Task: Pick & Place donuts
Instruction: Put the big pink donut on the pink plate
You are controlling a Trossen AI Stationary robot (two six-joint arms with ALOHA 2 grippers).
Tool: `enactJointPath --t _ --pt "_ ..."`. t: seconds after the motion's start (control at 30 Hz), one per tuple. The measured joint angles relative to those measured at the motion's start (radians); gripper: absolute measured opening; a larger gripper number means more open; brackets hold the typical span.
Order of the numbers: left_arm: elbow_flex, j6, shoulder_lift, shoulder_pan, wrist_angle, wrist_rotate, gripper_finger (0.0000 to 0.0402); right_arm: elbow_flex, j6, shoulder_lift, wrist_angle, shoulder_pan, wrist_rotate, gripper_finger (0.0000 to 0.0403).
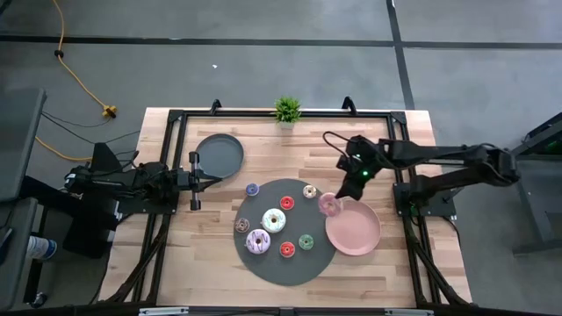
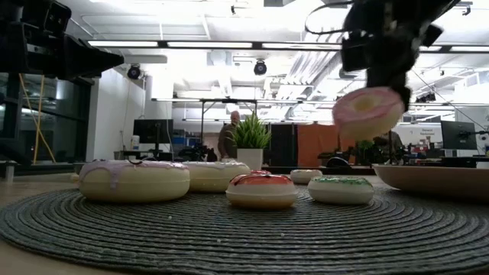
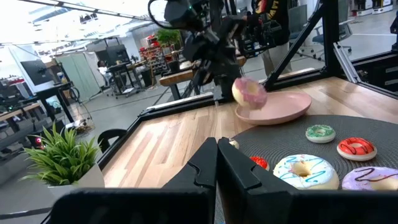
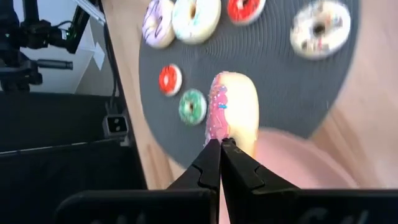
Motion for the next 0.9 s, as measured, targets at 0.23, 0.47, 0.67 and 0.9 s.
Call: enactJointPath --t 0.23,0.47,0.67,0.9 --pt "0.000 0.000 0.000 0.000 0.000 0.000 0.0000 0.000 0.032 -0.129 -0.171 0.016 -0.020 0.0000" --pt "0.000 0.000 0.000 0.000 0.000 0.000 0.0000 -0.083 0.086 -0.209 -0.187 0.015 -0.113 0.0000" --pt "0.000 0.000 0.000 0.000 0.000 0.000 0.0000 -0.239 0.186 -0.217 0.073 0.014 -0.141 0.0000" --pt "0.000 0.000 0.000 0.000 0.000 0.000 0.0000 -0.361 0.250 -0.195 0.258 0.008 -0.167 0.0000"
